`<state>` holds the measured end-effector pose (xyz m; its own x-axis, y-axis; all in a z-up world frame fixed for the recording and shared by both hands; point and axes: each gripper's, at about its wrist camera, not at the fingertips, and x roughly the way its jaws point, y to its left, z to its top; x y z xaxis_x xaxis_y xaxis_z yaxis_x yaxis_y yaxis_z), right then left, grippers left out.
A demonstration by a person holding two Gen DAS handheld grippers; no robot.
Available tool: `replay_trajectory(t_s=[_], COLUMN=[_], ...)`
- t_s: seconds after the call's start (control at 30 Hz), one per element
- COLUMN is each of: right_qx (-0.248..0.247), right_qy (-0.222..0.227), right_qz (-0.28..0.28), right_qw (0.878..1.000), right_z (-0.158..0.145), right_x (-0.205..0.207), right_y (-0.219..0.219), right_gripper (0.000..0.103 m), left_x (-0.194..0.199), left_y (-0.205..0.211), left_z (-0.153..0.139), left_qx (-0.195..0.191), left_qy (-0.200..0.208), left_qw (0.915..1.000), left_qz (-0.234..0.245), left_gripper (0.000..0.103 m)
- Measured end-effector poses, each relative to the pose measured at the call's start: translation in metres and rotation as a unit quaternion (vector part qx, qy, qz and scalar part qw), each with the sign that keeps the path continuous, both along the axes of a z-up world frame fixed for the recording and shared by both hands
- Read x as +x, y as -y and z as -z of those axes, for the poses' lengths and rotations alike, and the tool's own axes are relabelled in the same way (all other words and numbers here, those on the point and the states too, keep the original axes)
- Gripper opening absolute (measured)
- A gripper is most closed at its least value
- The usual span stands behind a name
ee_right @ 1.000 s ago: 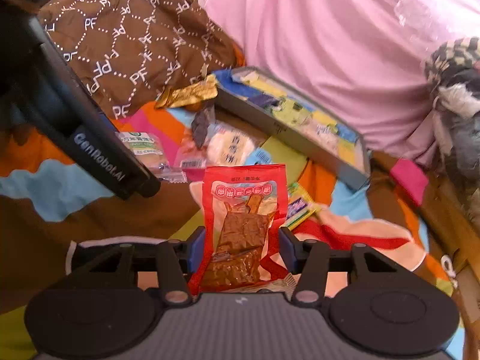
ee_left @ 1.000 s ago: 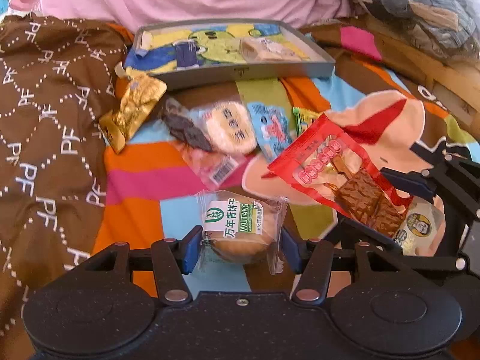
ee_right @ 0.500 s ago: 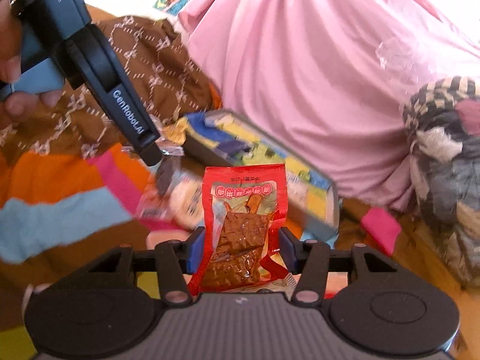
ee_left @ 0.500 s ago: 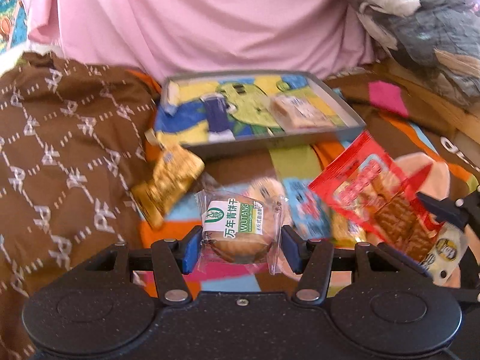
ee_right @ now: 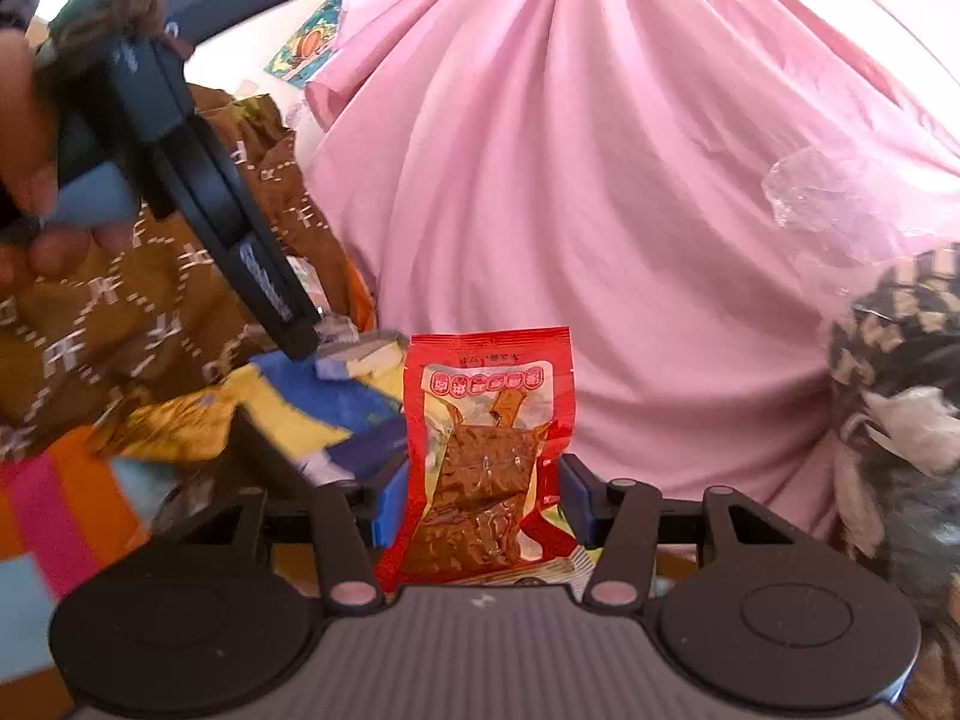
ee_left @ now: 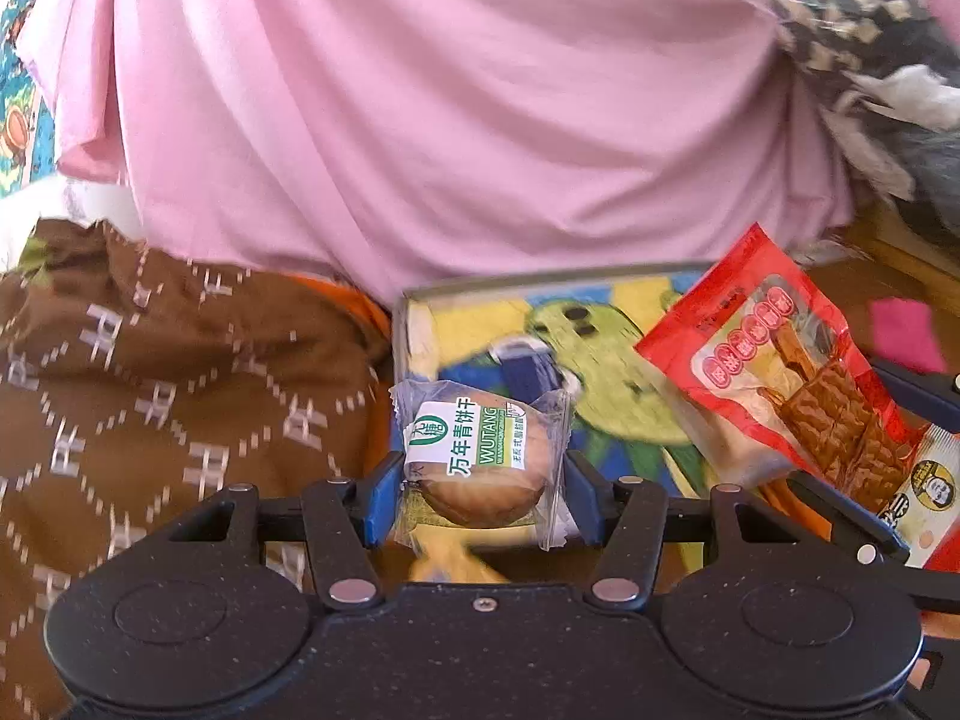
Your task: Organize snacks
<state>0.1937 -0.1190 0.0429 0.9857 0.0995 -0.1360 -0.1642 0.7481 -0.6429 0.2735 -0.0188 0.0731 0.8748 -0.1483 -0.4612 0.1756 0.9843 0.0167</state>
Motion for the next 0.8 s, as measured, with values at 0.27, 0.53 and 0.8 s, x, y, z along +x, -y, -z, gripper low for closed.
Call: replay_trajectory(t_s=[0.27,0.53,0.8], right_qx=[0.017,0.02,0.035], right_qy=[-0.006,-0.037,-0.064], right_qz=[-0.001,0.012,0.02], right_qw=[1.0,0.999,0.997], right_z=[0.004,0.029,0.044], right_x=[0.074,0.113,0.126], right_y=[-0.006,0.003,0.006], right_gripper=[0.057,0.057,0.058], left_x=[0.066,0.092,0.104], left_y=[0.013,0.013,0.011], left_z=[0.015,0.046,0.065], left_qx=[-0.007,-0.013,-0.024], left_qy=[0.009,0.01,-0.009], left_qw=[0.9999,0.9999,0.9997], left_qz=[-0.004,0.005,-0.005], left_gripper=[0.058,0.058,0.058])
